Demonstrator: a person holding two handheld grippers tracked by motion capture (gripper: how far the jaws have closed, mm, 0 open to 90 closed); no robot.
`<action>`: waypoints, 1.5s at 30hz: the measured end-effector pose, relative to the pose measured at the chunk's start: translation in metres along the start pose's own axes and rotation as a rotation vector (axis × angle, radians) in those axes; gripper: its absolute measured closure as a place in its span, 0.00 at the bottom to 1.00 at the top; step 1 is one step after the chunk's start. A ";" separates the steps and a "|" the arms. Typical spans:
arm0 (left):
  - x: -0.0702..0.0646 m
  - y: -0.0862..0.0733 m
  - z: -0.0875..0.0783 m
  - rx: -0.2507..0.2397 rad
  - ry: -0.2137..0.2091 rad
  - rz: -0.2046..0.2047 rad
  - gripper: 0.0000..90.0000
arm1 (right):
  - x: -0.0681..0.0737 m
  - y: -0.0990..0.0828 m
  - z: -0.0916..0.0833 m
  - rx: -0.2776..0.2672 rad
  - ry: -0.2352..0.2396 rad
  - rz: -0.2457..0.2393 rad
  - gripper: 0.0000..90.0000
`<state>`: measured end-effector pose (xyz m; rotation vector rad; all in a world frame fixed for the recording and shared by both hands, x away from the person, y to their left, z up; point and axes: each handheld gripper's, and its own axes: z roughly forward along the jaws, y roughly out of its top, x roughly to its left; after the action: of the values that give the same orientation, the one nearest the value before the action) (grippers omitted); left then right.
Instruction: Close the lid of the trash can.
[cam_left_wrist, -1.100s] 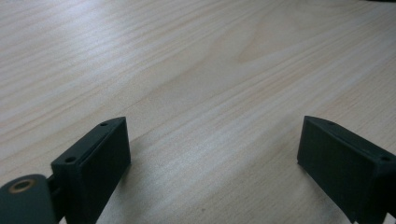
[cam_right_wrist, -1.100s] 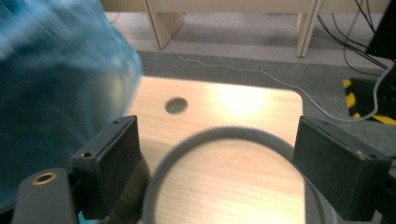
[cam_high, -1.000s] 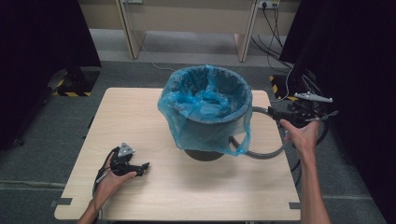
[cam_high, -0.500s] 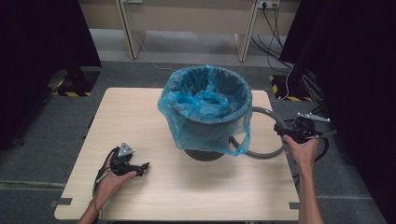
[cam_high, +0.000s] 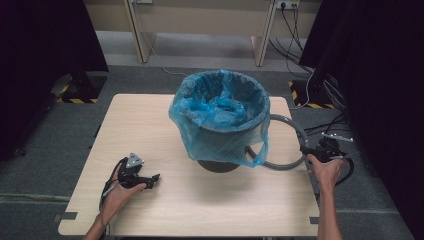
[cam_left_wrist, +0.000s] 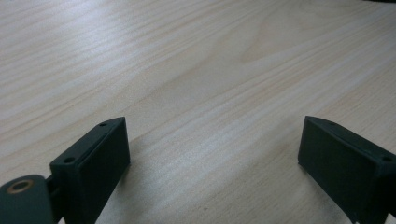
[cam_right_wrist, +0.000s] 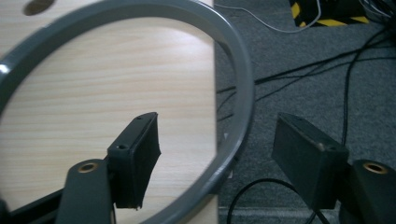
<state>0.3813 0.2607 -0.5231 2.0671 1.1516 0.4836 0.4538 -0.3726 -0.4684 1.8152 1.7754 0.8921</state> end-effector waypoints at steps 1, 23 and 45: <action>0.000 0.000 0.000 0.000 0.000 0.000 0.09 | -0.001 -0.002 0.002 0.004 -0.007 0.018 0.38; 0.000 0.000 0.000 0.000 0.003 -0.003 0.09 | -0.007 -0.001 0.044 0.069 -0.116 0.066 0.78; 0.000 0.000 0.000 0.000 0.005 -0.005 0.09 | -0.042 0.022 -0.018 0.003 -0.151 0.079 0.87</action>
<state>0.3808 0.2609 -0.5231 2.0633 1.1597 0.4865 0.4583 -0.4177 -0.4459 1.9130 1.6235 0.7595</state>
